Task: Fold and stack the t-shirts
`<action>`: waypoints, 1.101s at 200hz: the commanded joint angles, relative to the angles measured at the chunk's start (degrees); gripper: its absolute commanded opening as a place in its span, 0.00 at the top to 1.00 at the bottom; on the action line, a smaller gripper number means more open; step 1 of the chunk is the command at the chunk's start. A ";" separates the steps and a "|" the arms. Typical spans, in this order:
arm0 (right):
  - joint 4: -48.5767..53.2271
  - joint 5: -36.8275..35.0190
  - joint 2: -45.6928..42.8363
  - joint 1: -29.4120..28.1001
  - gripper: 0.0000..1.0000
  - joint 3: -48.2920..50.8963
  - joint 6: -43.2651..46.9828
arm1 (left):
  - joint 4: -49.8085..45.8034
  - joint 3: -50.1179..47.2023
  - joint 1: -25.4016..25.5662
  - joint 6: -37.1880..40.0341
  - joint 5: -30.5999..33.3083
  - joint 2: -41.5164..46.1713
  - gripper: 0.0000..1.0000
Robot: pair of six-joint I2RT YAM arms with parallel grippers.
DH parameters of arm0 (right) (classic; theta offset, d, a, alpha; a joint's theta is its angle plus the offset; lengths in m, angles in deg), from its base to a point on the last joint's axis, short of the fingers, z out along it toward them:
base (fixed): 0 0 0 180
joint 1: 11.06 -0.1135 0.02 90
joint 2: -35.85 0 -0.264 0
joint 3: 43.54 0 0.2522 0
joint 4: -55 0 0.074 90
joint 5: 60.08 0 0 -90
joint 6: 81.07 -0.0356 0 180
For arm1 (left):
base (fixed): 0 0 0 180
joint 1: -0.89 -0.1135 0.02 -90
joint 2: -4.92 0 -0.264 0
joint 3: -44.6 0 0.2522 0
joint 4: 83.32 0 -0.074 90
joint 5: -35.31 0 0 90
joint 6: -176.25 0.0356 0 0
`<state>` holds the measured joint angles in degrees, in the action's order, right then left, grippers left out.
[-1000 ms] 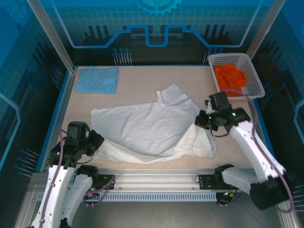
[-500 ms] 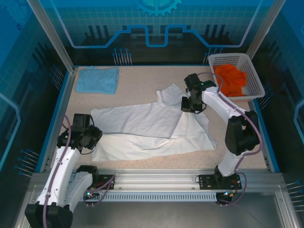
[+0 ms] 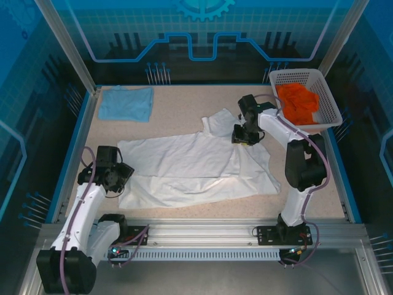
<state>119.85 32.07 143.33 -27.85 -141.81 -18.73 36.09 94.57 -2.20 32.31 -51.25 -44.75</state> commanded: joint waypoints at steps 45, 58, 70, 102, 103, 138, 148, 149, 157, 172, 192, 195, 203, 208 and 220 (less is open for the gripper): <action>-0.02 2.04 8.39 6.23 0.48 -7.24 -0.91 | 11.76 8.42 1.78 7.99 -7.24 -16.00 0.39; 1.43 3.00 11.88 6.03 0.50 -11.26 -1.14 | 13.34 10.59 4.18 8.14 -8.68 -22.96 0.45; 1.97 4.01 14.98 5.65 0.52 -14.79 -1.28 | 14.97 11.87 6.58 7.59 -8.33 -28.11 0.49; 6.26 3.22 23.65 4.03 0.55 -25.12 -0.98 | 18.19 14.80 8.54 5.84 -4.63 -38.83 0.50; 6.32 3.17 23.92 4.00 0.55 -25.33 -1.08 | 18.27 14.83 8.54 5.85 -4.57 -39.27 0.50; 7.19 1.91 29.48 5.53 0.55 -29.25 -4.60 | 18.84 20.82 8.81 5.94 -4.17 -49.21 0.52; 6.77 1.49 30.16 6.65 0.55 -29.31 -6.55 | 18.93 22.70 8.98 6.09 -4.41 -51.50 0.52; 6.71 1.43 30.20 6.76 0.55 -29.35 -6.76 | 18.86 22.91 8.98 6.11 -4.41 -51.76 0.52; 6.20 1.15 30.56 7.79 0.55 -29.42 -8.21 | 18.43 24.85 9.11 6.41 -4.32 -53.63 0.52; 5.66 2.59 31.50 10.21 0.56 -30.13 -10.97 | 17.79 28.46 9.25 6.97 -4.32 -57.01 0.53; 4.40 2.20 32.24 12.79 0.56 -31.46 -13.86 | 17.15 33.10 9.33 7.17 -4.42 -60.97 0.52; 4.33 1.97 32.50 13.10 0.56 -31.83 -14.11 | 16.96 33.85 9.35 7.25 -4.37 -61.58 0.53; 4.49 1.59 33.36 13.81 0.55 -33.33 -14.64 | 16.46 35.73 9.41 7.25 -4.42 -63.11 0.53; 4.84 1.34 33.92 14.27 0.55 -34.61 -14.91 | 16.19 36.84 9.40 7.18 -4.42 -63.87 0.52; 5.87 0.97 35.95 14.97 0.55 -38.07 -15.14 | 16.13 39.06 9.37 6.70 -4.67 -65.66 0.52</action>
<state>124.47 35.76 173.95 -15.00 -175.10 -30.60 53.42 130.11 6.76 38.41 -56.47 -105.78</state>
